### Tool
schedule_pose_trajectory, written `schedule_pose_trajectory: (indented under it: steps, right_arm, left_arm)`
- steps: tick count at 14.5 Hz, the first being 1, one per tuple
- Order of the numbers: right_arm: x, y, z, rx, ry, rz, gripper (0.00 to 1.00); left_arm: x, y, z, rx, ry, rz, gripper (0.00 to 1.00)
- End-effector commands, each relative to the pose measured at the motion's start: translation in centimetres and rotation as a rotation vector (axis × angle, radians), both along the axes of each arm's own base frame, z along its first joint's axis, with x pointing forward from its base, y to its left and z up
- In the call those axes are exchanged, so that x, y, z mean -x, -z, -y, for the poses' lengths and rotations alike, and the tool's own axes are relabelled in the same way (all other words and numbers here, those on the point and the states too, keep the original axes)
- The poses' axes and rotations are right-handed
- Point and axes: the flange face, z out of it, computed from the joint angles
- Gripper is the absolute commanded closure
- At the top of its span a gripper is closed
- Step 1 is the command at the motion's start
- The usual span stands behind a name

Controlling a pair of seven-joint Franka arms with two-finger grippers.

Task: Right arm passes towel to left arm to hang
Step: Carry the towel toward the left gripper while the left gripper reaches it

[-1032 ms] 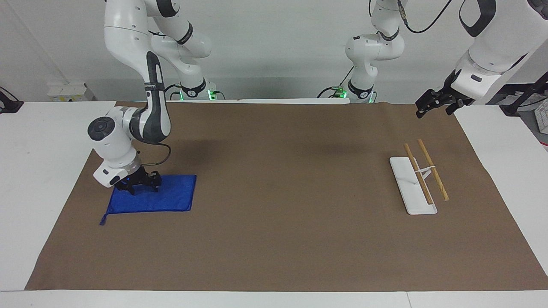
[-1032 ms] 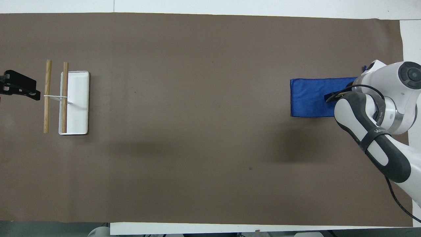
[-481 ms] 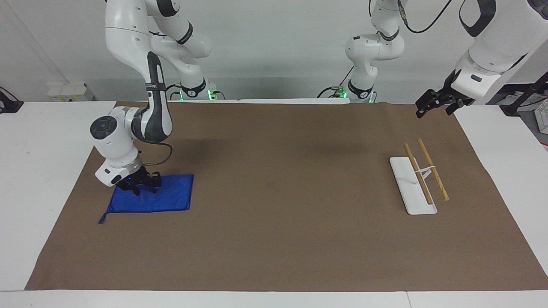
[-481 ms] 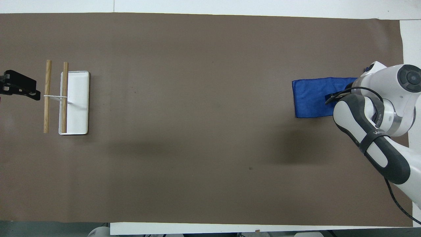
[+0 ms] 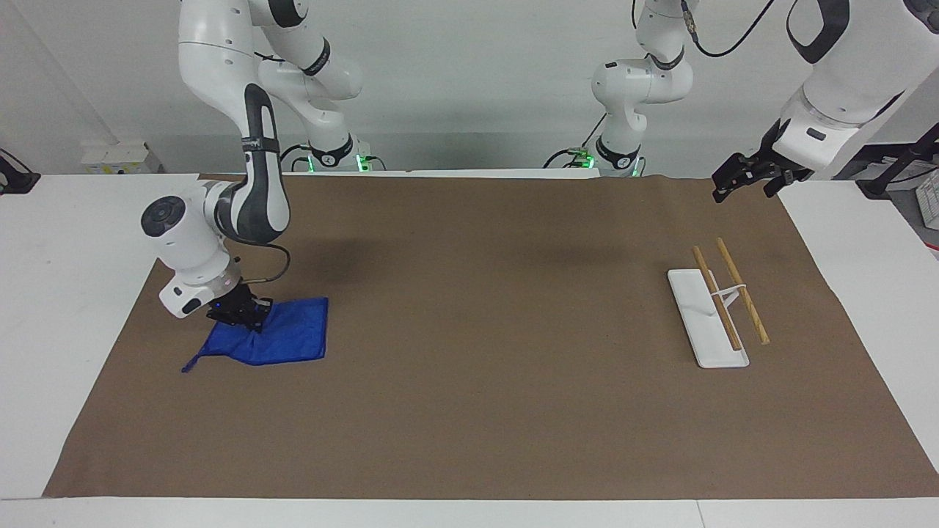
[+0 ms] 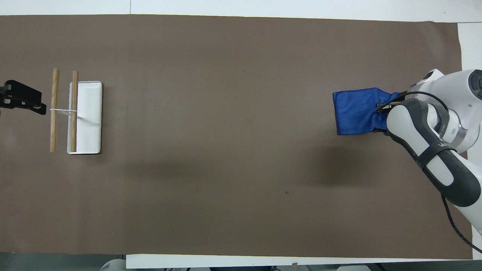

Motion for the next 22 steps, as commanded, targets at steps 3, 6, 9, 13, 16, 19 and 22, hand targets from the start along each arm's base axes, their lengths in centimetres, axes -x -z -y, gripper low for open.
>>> schedule_pose_trajectory:
  steps: [3, 6, 9, 13, 16, 19, 22]
  right_arm:
    - [-1.1, -7.1, -8.8, -0.066, 0.213, -0.135, 1.0]
    - [-1.1, -10.7, -17.6, -0.074, 0.409, -0.174, 1.0]
    - [-1.1, -14.6, -26.3, -0.141, 0.611, -0.167, 1.0]
    - [-0.6, -16.7, -34.6, -0.444, 0.838, -0.287, 1.0]
    - [0.6, -17.8, -41.2, -0.593, 0.986, -0.298, 1.0]
    - [0.8, -20.0, -45.8, -0.784, 1.165, -0.331, 1.0]
    - [2.0, -20.5, -47.8, -0.81, 1.189, -0.365, 1.0]
  left_arm:
    - [0.1, 0.1, -0.3, 0.006, -0.005, 0.009, 0.0]
    - [0.3, 0.3, -0.5, 0.0, -0.043, -0.002, 0.0]
    - [1.1, 3.1, 0.2, 0.066, -0.388, 0.011, 0.0]
    - [3.0, 9.0, 2.4, 0.218, -0.929, 0.009, 0.0]
    - [3.1, 11.3, 5.8, 0.284, -1.334, 0.007, 0.0]
    - [2.7, 13.2, 8.5, 0.358, -1.561, -0.062, 0.0]
    - [3.3, 14.8, 11.0, 0.335, -1.591, -0.113, 0.0]
